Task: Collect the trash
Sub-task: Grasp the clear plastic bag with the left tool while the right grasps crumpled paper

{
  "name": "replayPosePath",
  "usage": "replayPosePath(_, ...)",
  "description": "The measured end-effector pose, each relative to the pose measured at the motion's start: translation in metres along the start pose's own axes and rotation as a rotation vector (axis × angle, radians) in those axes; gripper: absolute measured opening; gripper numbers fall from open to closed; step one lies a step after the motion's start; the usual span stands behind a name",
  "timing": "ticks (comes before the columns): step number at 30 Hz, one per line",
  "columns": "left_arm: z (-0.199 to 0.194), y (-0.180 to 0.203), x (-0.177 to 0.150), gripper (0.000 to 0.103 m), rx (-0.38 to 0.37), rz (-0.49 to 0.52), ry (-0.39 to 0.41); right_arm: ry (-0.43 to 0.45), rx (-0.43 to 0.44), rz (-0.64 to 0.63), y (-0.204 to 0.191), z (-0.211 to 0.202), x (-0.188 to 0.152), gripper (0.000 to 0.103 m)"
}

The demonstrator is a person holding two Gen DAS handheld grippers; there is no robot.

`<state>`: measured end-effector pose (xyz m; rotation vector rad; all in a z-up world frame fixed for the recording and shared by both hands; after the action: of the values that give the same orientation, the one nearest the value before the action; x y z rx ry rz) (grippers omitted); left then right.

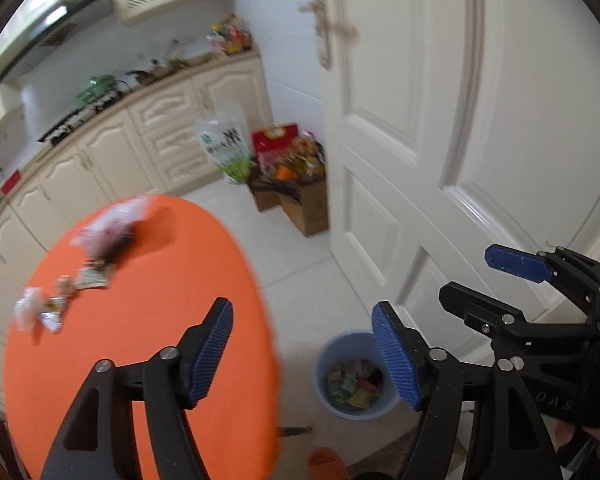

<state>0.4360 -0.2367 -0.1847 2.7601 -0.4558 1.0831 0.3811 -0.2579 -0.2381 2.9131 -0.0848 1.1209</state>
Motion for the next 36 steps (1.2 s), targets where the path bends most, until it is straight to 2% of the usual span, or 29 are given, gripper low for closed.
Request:
replayPosePath(5, -0.033, -0.067, 0.002, 0.071, 0.066, -0.051, 0.052, 0.034, 0.055, -0.064, -0.055, 0.005, 0.037, 0.062)
replayPosePath(8, -0.051, -0.121, 0.006, 0.074, 0.129, -0.104, 0.092, 0.043, 0.096, -0.107, -0.093, 0.016, 0.065, 0.062)
replayPosePath(9, -0.056, -0.143, 0.008, 0.077, 0.153, -0.135, 0.106, 0.048, 0.110, -0.121, -0.106, 0.020, 0.073, 0.062)
replayPosePath(11, -0.061, -0.178, 0.010, 0.080, 0.188, -0.188, 0.125, 0.046, 0.129, -0.149, -0.131, 0.031, 0.089, 0.062)
replayPosePath(15, -0.054, -0.249, 0.012, 0.081, 0.263, -0.267, 0.128, 0.044, 0.185, -0.213, -0.186, 0.062, 0.118, 0.062)
replayPosePath(20, -0.020, -0.327, 0.023, 0.081, 0.299, -0.375, 0.101, 0.016, 0.207, -0.256, -0.229, 0.105, 0.141, 0.062)
replayPosePath(25, 0.046, -0.382, 0.044, 0.081, 0.358, -0.446, 0.068, 0.004, 0.238, -0.301, -0.266, 0.145, 0.160, 0.063)
replayPosePath(27, 0.073, -0.389, 0.046, 0.079, 0.369, -0.442, 0.016, -0.009, 0.247, -0.316, -0.274, 0.163, 0.166, 0.063)
replayPosePath(32, 0.113, -0.401, 0.053, 0.077, 0.425, -0.396, 0.009, -0.041, 0.264, -0.359, -0.300, 0.199, 0.176, 0.063)
replayPosePath(36, 0.140, -0.407, 0.055, 0.059, 0.384, -0.403, -0.027, -0.044, 0.289, -0.401, -0.323, 0.217, 0.185, 0.063)
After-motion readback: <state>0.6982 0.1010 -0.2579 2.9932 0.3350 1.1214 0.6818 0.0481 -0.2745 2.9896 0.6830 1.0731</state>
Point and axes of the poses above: each gripper's, at about its wrist camera, not at the fingertips, and z roughly the way its jaws point, y to its right, x to its top, the point moved 5 cm from there along z, roughly the way its jaws point, and after that the axes turned 12 degrees about -z, right-handed, at the moved point
